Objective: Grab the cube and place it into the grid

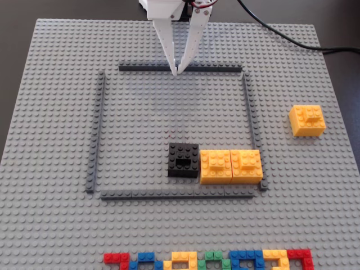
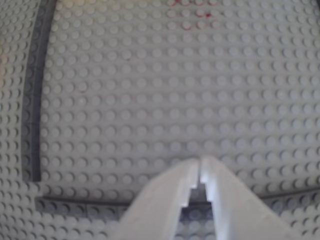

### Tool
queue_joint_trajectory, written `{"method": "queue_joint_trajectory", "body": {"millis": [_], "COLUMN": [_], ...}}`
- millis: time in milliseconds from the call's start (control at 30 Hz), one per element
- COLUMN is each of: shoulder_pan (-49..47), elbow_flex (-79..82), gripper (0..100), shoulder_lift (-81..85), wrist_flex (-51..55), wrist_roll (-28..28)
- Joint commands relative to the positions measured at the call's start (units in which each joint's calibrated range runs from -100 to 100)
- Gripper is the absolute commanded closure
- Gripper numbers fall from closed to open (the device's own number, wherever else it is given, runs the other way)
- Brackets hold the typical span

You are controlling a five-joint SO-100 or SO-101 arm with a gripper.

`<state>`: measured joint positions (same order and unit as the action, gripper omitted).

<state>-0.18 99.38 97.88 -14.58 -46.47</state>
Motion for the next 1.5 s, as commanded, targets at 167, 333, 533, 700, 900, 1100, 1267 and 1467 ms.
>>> {"method": "queue_joint_trajectory", "body": {"millis": [167, 333, 533, 700, 900, 1100, 1267, 1467], "shoulder_pan": [-3.3, -3.2, -3.2, -3.0, -3.2, -3.2, -4.2, -6.9], "elbow_flex": [0.5, 0.5, 0.5, -0.5, -4.4, -12.5, -21.5, -33.6], "gripper": [100, 100, 100, 100, 100, 100, 100, 100], "shoulder_lift": [2.1, 2.1, 2.0, -0.5, -6.3, -14.1, -22.0, -29.6], "wrist_flex": [1.2, 1.2, 0.7, -0.6, -2.3, -2.1, -0.8, 2.0], "wrist_roll": [1.0, 1.0, 1.0, 0.5, 0.4, 0.8, 1.6, 3.2]}}
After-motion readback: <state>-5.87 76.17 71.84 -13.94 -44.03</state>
